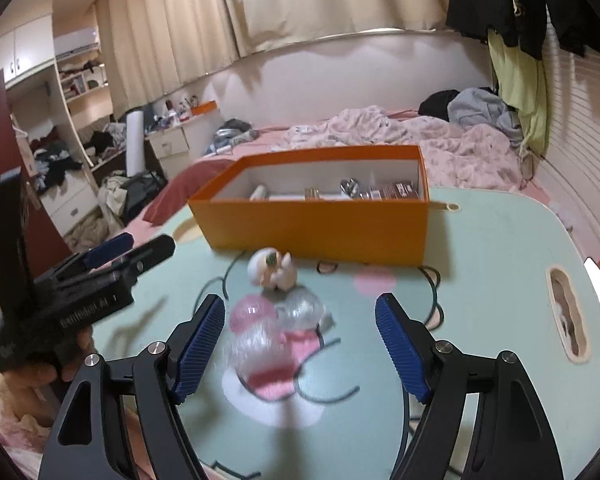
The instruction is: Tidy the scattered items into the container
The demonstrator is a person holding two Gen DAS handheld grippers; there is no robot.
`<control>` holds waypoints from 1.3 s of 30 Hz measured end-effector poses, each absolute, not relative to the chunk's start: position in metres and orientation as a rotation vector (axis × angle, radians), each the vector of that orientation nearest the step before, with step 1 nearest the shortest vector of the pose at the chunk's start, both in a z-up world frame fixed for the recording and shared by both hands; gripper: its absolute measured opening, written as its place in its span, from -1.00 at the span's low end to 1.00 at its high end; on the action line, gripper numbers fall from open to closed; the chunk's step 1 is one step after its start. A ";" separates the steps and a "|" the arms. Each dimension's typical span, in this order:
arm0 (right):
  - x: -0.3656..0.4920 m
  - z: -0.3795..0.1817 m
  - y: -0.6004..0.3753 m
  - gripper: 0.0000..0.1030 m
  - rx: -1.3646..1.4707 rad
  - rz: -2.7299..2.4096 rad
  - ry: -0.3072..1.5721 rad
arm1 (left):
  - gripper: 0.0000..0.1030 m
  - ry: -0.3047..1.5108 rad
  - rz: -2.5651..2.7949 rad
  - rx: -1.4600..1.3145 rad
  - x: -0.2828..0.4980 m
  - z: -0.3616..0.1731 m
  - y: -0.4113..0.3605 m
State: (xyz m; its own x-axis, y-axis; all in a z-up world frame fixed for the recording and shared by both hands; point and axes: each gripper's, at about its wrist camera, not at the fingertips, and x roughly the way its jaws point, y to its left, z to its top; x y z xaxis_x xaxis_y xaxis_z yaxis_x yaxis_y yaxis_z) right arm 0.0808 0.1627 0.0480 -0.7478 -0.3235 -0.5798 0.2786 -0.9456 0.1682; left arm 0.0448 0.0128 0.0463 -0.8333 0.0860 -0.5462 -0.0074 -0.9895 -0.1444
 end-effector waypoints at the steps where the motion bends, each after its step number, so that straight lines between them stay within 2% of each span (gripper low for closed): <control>1: 0.083 0.046 0.161 0.51 0.904 -2.674 -0.087 | 0.54 -0.215 2.938 -0.926 0.043 0.044 0.013; 10: 0.081 0.035 0.165 0.51 0.951 -2.645 -0.135 | 0.54 -0.202 2.873 -1.151 0.035 0.015 0.018; 19: 0.070 0.021 0.135 0.46 1.037 -2.534 -0.034 | 0.54 -0.202 2.805 -1.242 0.031 0.006 0.020; 22: 0.065 0.015 0.128 0.18 1.079 -2.527 0.014 | 0.54 -0.221 2.813 -1.200 0.034 0.008 0.019; 23: 0.063 0.013 0.126 -0.03 1.100 -2.517 0.028 | 0.54 -0.218 2.815 -1.174 0.036 0.010 0.020; 26: 0.063 0.012 0.125 -0.33 1.091 -2.519 0.061 | 0.54 -0.200 2.801 -1.093 0.042 0.019 0.027; 29: 0.066 0.012 0.134 -0.35 1.088 -2.492 0.011 | 0.54 -0.197 2.765 -1.076 0.043 0.025 0.037; 31: 0.068 0.013 0.146 -0.35 1.085 -2.503 -0.020 | 0.36 -0.193 2.729 -1.074 0.042 0.026 0.046; 35: 0.068 0.023 0.172 -0.35 1.075 -2.561 -0.072 | 0.35 -0.145 2.638 -1.092 0.035 0.027 0.068; 36: 0.068 0.027 0.180 -0.35 1.067 -2.576 -0.094 | 0.29 -0.138 2.615 -1.100 0.032 0.027 0.073; 37: 0.068 0.029 0.184 -0.35 1.061 -2.584 -0.106 | 0.10 -0.132 2.598 -1.109 0.030 0.026 0.076; 39: 0.069 0.033 0.192 -0.34 1.045 -2.601 -0.131 | 0.02 -0.120 2.568 -1.147 0.022 0.023 0.085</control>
